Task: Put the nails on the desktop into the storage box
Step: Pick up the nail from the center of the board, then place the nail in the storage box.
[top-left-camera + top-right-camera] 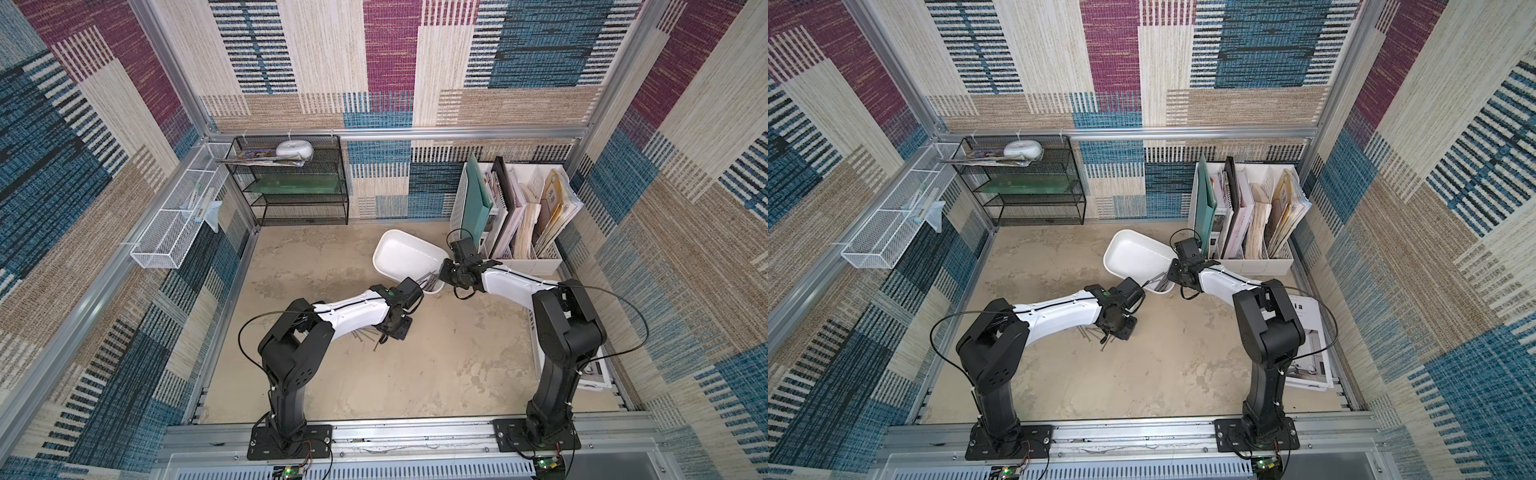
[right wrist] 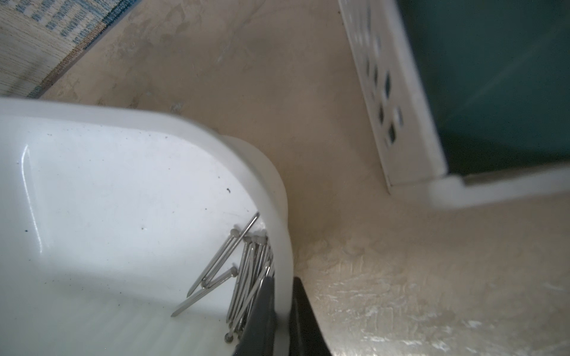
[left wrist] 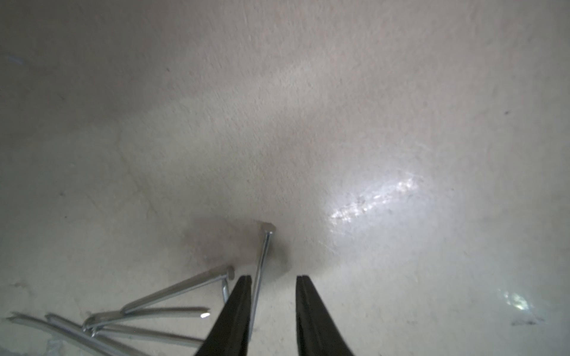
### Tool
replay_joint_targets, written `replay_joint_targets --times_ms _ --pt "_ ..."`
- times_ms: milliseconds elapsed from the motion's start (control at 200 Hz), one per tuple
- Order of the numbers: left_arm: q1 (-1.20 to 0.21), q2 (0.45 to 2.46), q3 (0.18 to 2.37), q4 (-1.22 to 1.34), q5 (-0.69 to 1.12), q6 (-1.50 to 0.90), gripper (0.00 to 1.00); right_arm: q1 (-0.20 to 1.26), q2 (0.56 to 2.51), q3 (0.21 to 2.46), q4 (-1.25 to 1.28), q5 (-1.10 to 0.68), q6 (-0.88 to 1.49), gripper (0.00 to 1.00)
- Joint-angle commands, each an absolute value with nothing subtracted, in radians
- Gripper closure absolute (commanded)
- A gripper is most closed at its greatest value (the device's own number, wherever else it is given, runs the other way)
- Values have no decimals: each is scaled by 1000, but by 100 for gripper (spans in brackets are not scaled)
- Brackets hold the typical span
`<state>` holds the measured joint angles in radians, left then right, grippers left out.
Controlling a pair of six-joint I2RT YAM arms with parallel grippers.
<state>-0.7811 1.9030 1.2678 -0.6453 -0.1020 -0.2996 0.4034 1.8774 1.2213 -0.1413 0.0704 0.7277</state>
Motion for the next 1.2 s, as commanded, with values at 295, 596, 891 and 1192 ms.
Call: replay_joint_targets --times_ms 295,596,891,1192 --pt "-779 1974 1282 -662 -109 -274 100 402 1861 1215 -170 80 695 100" --pt "-782 1863 1341 -759 -92 -279 100 402 1859 1216 -172 78 695 100" --pt "-783 1705 1543 -907 -51 -275 100 408 1843 1188 -146 76 697 100" --pt "-706 2003 2075 -1023 -30 -207 100 415 1844 1144 -66 55 666 100"
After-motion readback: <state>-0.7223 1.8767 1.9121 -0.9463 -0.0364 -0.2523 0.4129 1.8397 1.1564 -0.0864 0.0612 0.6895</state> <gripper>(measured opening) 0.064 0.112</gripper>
